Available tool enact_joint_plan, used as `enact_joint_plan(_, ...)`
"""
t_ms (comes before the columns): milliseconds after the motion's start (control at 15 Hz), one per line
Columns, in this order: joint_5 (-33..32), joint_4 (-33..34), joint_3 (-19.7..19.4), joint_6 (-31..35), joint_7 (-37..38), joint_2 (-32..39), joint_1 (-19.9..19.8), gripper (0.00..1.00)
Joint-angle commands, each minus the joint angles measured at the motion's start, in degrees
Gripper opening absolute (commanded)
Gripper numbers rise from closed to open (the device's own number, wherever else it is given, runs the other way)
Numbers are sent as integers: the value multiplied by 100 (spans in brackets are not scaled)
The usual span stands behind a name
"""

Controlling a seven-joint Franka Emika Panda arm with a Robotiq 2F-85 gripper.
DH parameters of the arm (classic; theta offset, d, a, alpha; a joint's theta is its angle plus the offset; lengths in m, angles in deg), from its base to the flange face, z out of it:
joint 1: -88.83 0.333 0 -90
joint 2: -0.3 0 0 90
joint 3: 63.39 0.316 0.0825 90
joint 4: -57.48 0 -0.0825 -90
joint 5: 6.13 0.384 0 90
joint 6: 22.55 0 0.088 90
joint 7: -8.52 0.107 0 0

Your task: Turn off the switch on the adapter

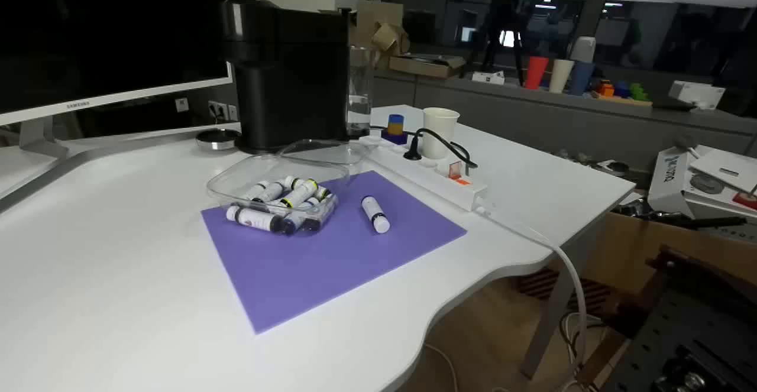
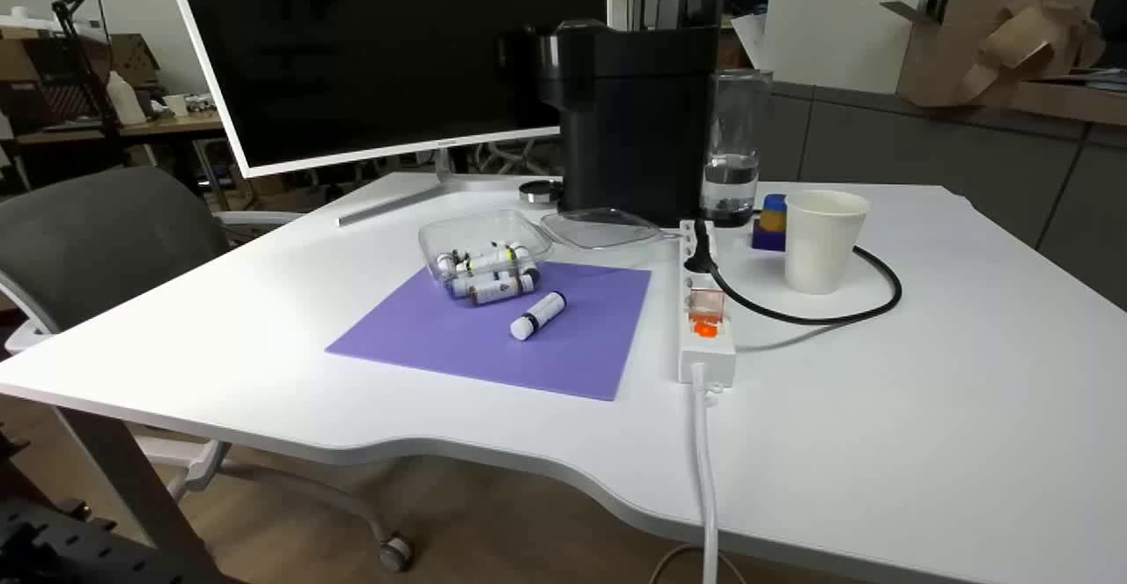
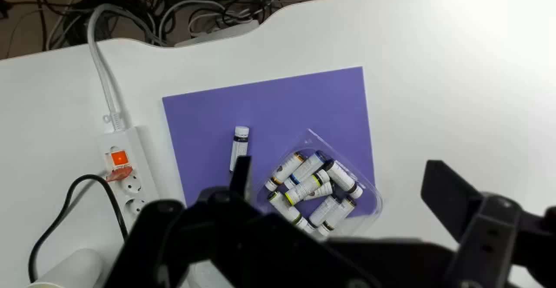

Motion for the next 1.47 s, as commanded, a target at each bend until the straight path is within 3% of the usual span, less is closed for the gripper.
enact_joint_plan(0,-8,9,-26,4,2,8,26,100)
enact_joint_plan(533,-8,12,-26,8,-3,-3,26,100)
enact_joint_plan(1000,-1365,-608,35,1891,232,31,-238,100)
enact_joint_plan(1200,-1849,-864,-98,2727,196,258,-483,100)
enact_joint_plan(1400,-1928,-1022,-372,3217,-233,553,-636,100)
